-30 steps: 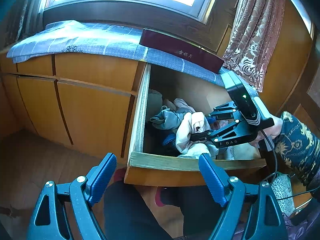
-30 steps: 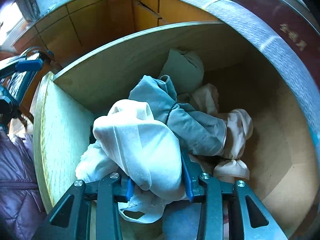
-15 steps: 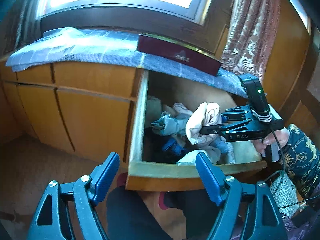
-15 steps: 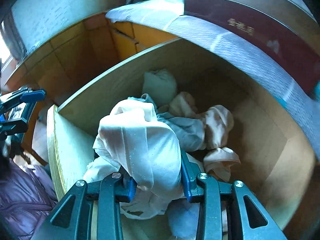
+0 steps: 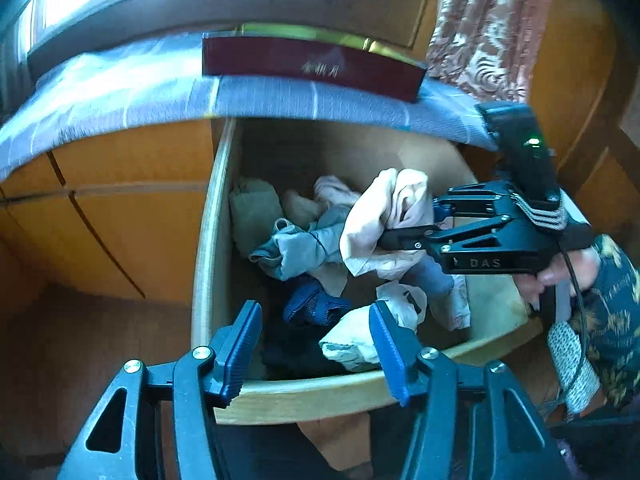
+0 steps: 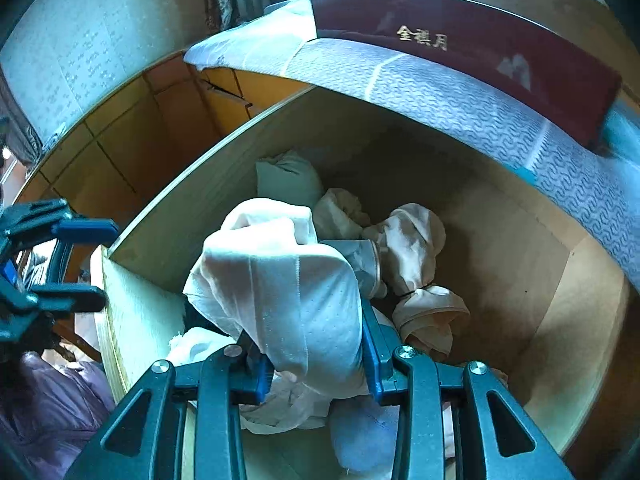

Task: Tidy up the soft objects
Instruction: 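Reach into the drawer and grasp the white cloth with the right gripper, then carry the white cloth into the gold box and open the right gripper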

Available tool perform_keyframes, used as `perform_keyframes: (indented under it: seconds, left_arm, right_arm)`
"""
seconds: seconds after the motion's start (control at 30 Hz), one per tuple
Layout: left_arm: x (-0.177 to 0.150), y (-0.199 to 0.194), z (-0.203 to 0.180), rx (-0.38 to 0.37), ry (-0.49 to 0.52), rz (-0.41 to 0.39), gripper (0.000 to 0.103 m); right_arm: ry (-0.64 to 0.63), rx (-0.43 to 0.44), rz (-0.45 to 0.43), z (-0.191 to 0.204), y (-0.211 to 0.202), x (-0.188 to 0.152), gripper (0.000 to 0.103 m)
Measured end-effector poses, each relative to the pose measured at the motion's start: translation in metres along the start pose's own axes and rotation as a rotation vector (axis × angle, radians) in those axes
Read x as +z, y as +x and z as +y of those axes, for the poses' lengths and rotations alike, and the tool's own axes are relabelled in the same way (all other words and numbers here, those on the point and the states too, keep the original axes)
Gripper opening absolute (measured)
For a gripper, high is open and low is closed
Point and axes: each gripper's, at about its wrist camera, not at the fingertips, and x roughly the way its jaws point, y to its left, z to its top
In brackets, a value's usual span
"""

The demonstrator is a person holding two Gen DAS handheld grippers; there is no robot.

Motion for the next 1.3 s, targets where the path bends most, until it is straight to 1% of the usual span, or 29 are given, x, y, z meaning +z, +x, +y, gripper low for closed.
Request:
perform_keyframes:
  seconds: [0.07,0.13,0.17,0.2,0.27,0.3,0.4,0.43,0.5,0.53,0.57,0.6,0.63,0.7,0.77,0.9,0.97,1.0,1.3]
  left_arm:
    - [0.003,0.012,-0.004,0.045,-0.030,0.042,0.056]
    - [0.005,0.022,-0.006,0.057,-0.050,0.070,0.056]
    - [0.005,0.027,-0.008,0.082,-0.057,0.081,0.055]
    - [0.005,0.033,-0.009,0.094,-0.064,0.092,0.050]
    - [0.003,0.048,-0.011,0.110,-0.064,0.130,0.047]
    - [0.002,0.054,-0.011,0.114,-0.072,0.143,0.043]
    - [0.003,0.073,-0.010,0.122,-0.096,0.177,0.041]
    - [0.004,0.079,-0.011,0.129,-0.089,0.187,0.039]
    - [0.004,0.089,-0.015,0.143,-0.076,0.205,0.038]
    - [0.003,0.093,-0.016,0.150,-0.067,0.209,0.036]
    - [0.002,0.097,-0.015,0.154,-0.073,0.222,0.032]
    - [0.002,0.099,-0.015,0.151,-0.072,0.226,0.030]
    - [0.003,0.100,-0.014,0.150,-0.071,0.229,0.030]
    - [0.005,0.106,-0.017,0.148,-0.043,0.274,0.029]
    - [0.008,0.112,-0.018,0.152,-0.035,0.297,0.028]
    - [0.013,0.123,-0.021,0.143,-0.029,0.331,0.021]
    - [0.015,0.126,-0.018,0.134,-0.046,0.337,0.019]
    - [0.015,0.127,-0.019,0.137,-0.035,0.343,0.018]
    - [0.019,0.134,-0.015,0.126,-0.035,0.357,0.016]
  right_arm:
    - [0.017,0.000,-0.005,-0.005,-0.003,0.000,0.036]
    - [0.025,0.005,-0.010,-0.007,-0.005,-0.001,0.036]
    - [0.029,0.004,-0.011,-0.008,-0.008,0.000,0.036]
    - [0.035,0.005,-0.012,-0.009,-0.009,0.000,0.036]
    - [0.044,0.011,-0.013,-0.011,-0.007,0.000,0.036]
    - [0.048,0.011,-0.014,-0.013,-0.009,0.000,0.036]
    - [0.062,0.021,-0.018,-0.016,-0.011,0.000,0.036]
    - [0.065,0.025,-0.020,-0.018,-0.011,-0.001,0.036]
    - [0.076,0.024,-0.024,-0.021,-0.012,-0.001,0.036]
    - [0.082,0.029,-0.025,-0.022,-0.011,-0.001,0.036]
    - [0.093,0.031,-0.028,-0.025,-0.011,-0.001,0.036]
    - [0.098,0.031,-0.031,-0.026,-0.011,-0.001,0.036]
    - [0.103,0.036,-0.031,-0.028,-0.011,-0.001,0.036]
    - [0.108,0.034,-0.032,-0.030,-0.012,-0.001,0.036]
    - [0.102,0.033,-0.030,-0.028,-0.011,-0.001,0.036]
    - [0.111,0.030,-0.031,-0.028,-0.008,0.001,0.036]
    - [0.125,0.031,-0.039,-0.031,-0.010,0.001,0.036]
    - [0.134,0.030,-0.041,-0.032,-0.010,0.000,0.036]
    - [0.215,0.013,-0.098,-0.037,-0.030,-0.005,0.034]
